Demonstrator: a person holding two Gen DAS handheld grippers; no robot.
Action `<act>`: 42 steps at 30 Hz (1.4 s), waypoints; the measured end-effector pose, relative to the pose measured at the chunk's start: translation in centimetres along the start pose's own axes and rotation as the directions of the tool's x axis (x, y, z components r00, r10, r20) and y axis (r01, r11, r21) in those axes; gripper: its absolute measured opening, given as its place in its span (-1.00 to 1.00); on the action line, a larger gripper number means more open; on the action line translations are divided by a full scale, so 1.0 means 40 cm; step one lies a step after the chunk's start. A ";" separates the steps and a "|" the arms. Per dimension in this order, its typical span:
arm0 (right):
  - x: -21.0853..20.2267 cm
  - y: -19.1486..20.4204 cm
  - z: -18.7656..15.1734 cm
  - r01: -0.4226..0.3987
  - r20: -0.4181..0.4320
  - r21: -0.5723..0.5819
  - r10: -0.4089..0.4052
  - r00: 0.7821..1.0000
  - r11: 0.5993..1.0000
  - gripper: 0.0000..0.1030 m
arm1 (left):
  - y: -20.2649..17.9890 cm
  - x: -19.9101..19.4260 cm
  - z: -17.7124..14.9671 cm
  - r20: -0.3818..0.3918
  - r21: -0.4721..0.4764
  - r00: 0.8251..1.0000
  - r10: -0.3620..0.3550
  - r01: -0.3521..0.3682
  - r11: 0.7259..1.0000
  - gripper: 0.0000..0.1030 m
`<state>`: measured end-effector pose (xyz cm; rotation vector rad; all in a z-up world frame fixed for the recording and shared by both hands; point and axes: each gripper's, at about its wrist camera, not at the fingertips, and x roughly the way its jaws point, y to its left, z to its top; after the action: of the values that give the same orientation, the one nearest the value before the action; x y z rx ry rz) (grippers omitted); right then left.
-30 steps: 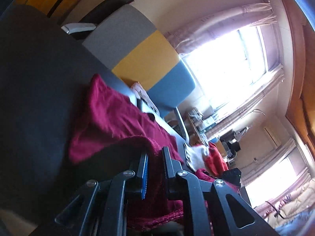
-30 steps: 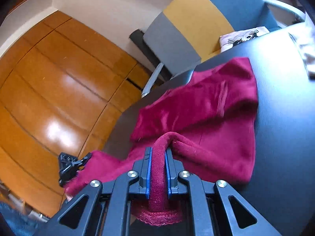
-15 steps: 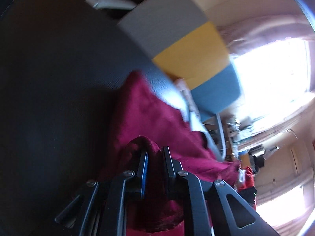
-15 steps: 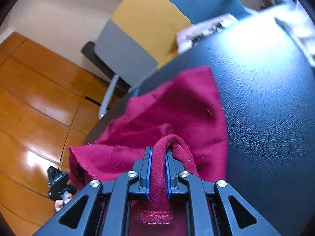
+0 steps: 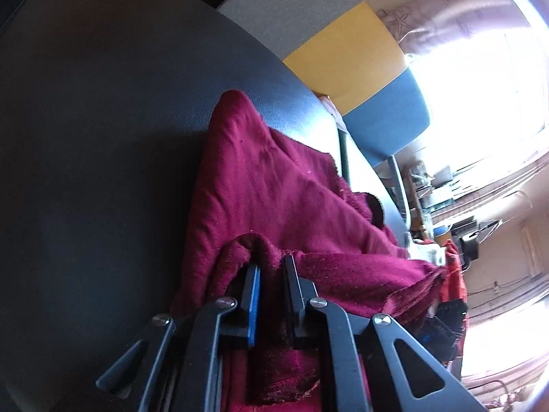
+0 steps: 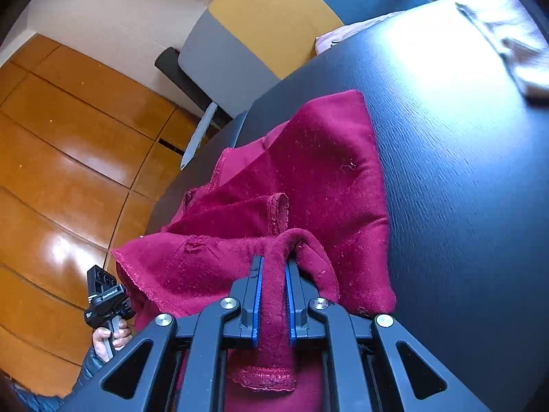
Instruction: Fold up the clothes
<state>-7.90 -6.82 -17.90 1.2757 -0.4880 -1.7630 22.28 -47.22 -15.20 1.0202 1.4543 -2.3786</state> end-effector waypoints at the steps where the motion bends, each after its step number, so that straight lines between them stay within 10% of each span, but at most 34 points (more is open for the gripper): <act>1: -0.009 -0.002 -0.004 -0.021 0.002 0.023 0.021 1.000 1.000 -0.64 | 0.006 -0.018 -0.010 0.004 -0.031 0.999 -0.039 0.039 0.999 -0.66; 10: -0.055 0.051 -0.026 -0.192 -0.009 0.061 0.193 0.981 0.980 0.35 | -0.028 -0.092 -0.049 0.008 -0.019 0.979 -0.204 0.204 0.979 -0.21; 17: -0.048 0.107 0.020 -0.175 0.057 0.021 0.174 0.983 0.984 0.35 | -0.045 -0.162 0.011 0.175 -0.031 0.962 -0.209 0.218 0.975 -0.19; 21: -0.069 0.133 0.004 -0.075 0.089 -0.077 0.082 0.993 0.994 0.39 | -0.020 -0.228 0.019 0.264 0.011 0.964 -0.039 0.038 0.999 -0.07; 28: -0.092 0.103 -0.037 0.085 0.126 -0.143 -0.067 0.990 0.986 0.38 | -0.039 -0.165 -0.017 0.189 0.216 0.967 0.168 -0.208 0.954 -0.05; 38: -0.077 0.109 0.046 0.275 0.203 -0.265 -0.226 0.953 0.924 0.31 | -0.076 -0.064 -0.009 0.068 0.333 0.979 0.190 -0.202 0.921 -0.18; 42: -0.053 0.096 0.081 0.325 0.205 -0.276 -0.275 0.939 0.904 0.18 | -0.081 -0.049 -0.007 0.044 0.353 0.978 0.205 -0.207 0.912 -0.68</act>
<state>-9.01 -7.68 -12.65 1.0310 -0.0955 -2.1183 22.35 -45.74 -11.72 1.1760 0.8723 -2.5327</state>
